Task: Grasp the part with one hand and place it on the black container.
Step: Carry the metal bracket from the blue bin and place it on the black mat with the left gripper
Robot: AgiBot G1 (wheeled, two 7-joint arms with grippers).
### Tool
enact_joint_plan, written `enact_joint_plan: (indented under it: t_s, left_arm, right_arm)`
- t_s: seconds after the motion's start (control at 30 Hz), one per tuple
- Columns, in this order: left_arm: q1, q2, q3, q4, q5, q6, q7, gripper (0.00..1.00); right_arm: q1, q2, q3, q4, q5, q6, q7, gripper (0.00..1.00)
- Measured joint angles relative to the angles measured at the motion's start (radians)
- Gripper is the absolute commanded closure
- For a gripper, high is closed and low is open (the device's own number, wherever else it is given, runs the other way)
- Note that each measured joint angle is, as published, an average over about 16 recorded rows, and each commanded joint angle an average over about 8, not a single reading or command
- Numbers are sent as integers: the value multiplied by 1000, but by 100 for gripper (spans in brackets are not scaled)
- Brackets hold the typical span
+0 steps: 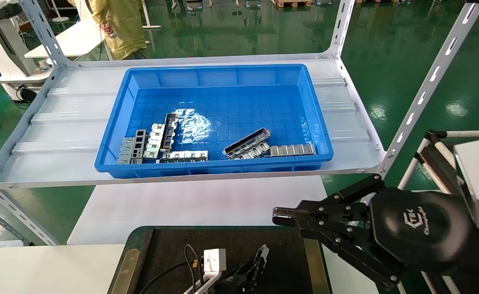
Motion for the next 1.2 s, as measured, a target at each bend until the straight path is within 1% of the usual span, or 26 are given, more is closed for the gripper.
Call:
enact_joint_plan:
  t_s: [0.2,0.43,0.7,1.0,1.03,1.07,1.1,1.2]
  left_arm:
    - [-26,0,46,-6,-45,-65,-26,100]
    - [-27,-1,60,-37,-59,-119,-50,100]
    - [-14,-2,51,-77,-34,-167,-86,100]
    - [-4,-1,53,-101,25,-217,-152,100]
    - [-4,-1,55,-102,33,-223,-162,100]
    - [-3,-1,58,-103,41,-229,-172,95]
    - [-3,-1,61,-105,49,-235,-183,88]
    - [-3,0,74,-109,76,-255,-218,50]
  right_arm:
    - [0,0,0,0,0,0,0,100]
    - [0,0,-1,0,0,0,0,100]
    - [0,0,-1,0,1,0,-1,100]
    - [0,1,-2,0,1,1,-1,100]
    - [0,1,-2,0,1,1,-1,95]
    - [0,1,-2,0,1,1,-1,84]
    - [0,1,-2,0,1,1,-1,72]
    - [0,1,-2,0,1,1,-1,34]
